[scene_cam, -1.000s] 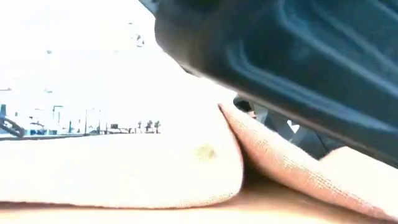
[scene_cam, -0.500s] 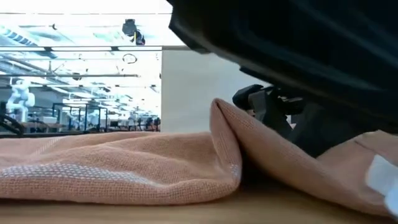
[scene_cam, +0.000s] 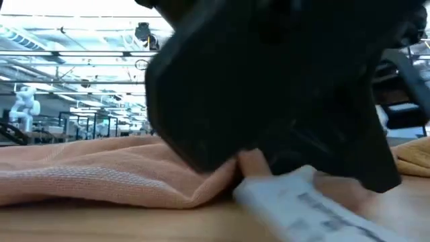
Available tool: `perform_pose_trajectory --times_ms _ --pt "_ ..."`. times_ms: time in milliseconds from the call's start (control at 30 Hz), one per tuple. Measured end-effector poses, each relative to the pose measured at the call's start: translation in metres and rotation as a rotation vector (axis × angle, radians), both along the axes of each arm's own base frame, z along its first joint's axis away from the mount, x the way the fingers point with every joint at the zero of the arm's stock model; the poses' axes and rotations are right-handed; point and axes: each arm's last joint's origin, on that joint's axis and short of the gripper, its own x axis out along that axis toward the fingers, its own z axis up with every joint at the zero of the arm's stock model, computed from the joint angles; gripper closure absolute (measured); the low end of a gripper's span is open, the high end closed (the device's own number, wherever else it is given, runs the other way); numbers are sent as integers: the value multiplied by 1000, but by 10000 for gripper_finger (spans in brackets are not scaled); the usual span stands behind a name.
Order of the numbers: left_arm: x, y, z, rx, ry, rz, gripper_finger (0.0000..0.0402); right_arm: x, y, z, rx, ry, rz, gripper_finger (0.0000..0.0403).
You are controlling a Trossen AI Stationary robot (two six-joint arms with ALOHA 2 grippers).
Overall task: Fold towel
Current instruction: Fold the light brown towel
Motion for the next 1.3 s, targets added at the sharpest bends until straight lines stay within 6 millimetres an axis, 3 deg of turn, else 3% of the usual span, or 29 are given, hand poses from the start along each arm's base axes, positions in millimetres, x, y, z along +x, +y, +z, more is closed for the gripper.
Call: perform_pose_trajectory --times_ms 267,533,733,1300 --pt "-9 10 6 96 97 28 168 8 -14 5 19 -42 -53 227" --pt "-23 13 35 131 107 77 168 13 -29 6 48 -36 -118 227" --pt "-34 10 28 51 234 40 168 13 -30 6 50 -43 -123 227" --pt "-35 6 22 -69 311 -37 168 15 -32 9 73 -62 -140 227"
